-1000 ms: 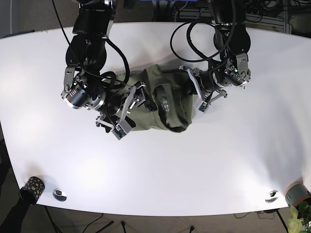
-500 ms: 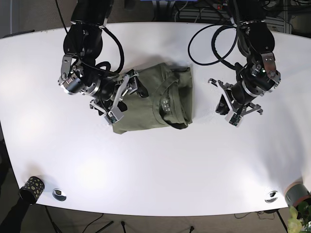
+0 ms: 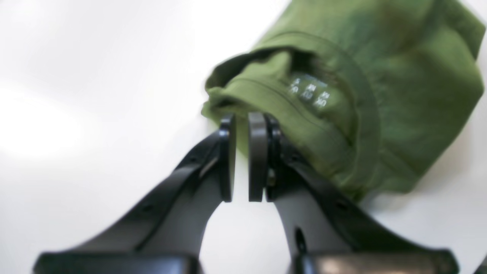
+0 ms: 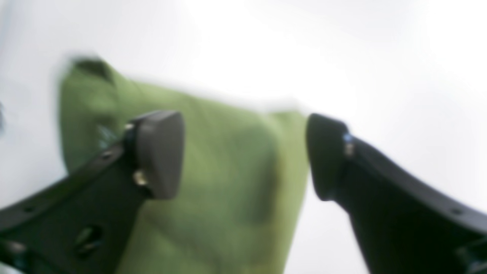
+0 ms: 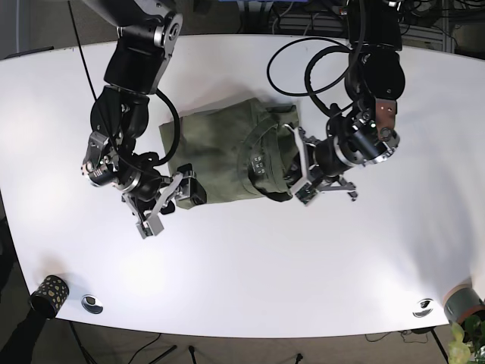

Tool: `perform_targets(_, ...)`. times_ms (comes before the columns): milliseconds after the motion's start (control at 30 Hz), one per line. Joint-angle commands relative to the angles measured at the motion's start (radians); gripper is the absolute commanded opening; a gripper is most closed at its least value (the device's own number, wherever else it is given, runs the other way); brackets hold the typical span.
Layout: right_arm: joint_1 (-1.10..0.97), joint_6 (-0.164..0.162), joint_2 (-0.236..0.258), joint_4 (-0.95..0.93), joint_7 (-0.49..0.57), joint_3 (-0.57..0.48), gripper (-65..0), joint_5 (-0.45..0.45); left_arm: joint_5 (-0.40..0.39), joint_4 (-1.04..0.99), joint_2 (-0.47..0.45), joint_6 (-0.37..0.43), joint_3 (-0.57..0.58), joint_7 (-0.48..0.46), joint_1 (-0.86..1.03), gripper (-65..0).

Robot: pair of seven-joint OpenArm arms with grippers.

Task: Fold the T-shirt properly
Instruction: 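Grasp the folded bundle with both grippers and lift it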

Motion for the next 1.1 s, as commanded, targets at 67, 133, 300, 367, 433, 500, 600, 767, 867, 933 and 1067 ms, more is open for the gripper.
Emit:
perform_targets(67,0.069,0.003,0.021,-0.077,0.05,0.012,-37.4,0.0,-0.03,-0.048,0.059,-0.002,0.087,-0.028,-0.02,-61.0)
perform_targets(133,0.092,0.003,0.023,-0.149,0.108,0.009,-48.0,0.0,-0.03,-0.106,0.084,-0.002,0.117,-0.029,-0.026,-61.0)
perform_targets(300,0.096,0.003,0.064,-0.235,0.166,-0.046,-57.7,-0.006,-0.03,-0.16,0.096,-0.002,0.14,-0.029,-0.017,-61.0)
perform_targets(367,0.094,0.003,0.069,-0.284,0.217,-0.076,-57.7,-0.023,-0.03,-0.194,0.093,-0.002,0.136,-0.029,-0.017,-61.0)
perform_targets(433,0.082,0.003,0.072,-0.312,0.267,-0.086,-57.9,-0.037,-0.031,-0.217,0.082,-0.002,0.135,-0.031,-0.012,-61.0)
perform_targets(500,0.062,0.003,0.073,-0.312,0.294,-0.086,-57.9,-0.049,-0.031,-0.231,0.053,-0.002,0.135,-0.032,-0.001,-61.0)
perform_targets(600,0.043,0.003,0.073,-0.305,0.304,-0.086,-57.9,-0.066,-0.031,-0.272,0.009,-0.002,0.136,-0.063,-0.004,-61.0)
perform_targets(767,0.005,0.003,0.089,-0.276,0.304,-0.088,-57.9,-0.063,-0.03,-0.378,-0.074,-0.002,0.141,-0.125,-0.046,-61.0)
perform_targets(867,-0.03,0.003,0.09,-0.233,0.304,-0.088,-58.0,-0.063,-0.031,-0.449,-0.11,-0.002,0.138,-0.148,-0.092,-61.0)
perform_targets(933,-0.05,0.003,0.09,-0.201,0.303,-0.089,-58.0,-0.061,-0.031,-0.478,-0.131,-0.002,0.138,-0.163,-0.12,-61.0)
perform_targets(1067,-0.099,0.003,0.089,-0.127,0.287,-0.091,-58.0,-0.061,-0.031,-0.515,-0.168,-0.002,0.138,-0.174,-0.189,-61.0)
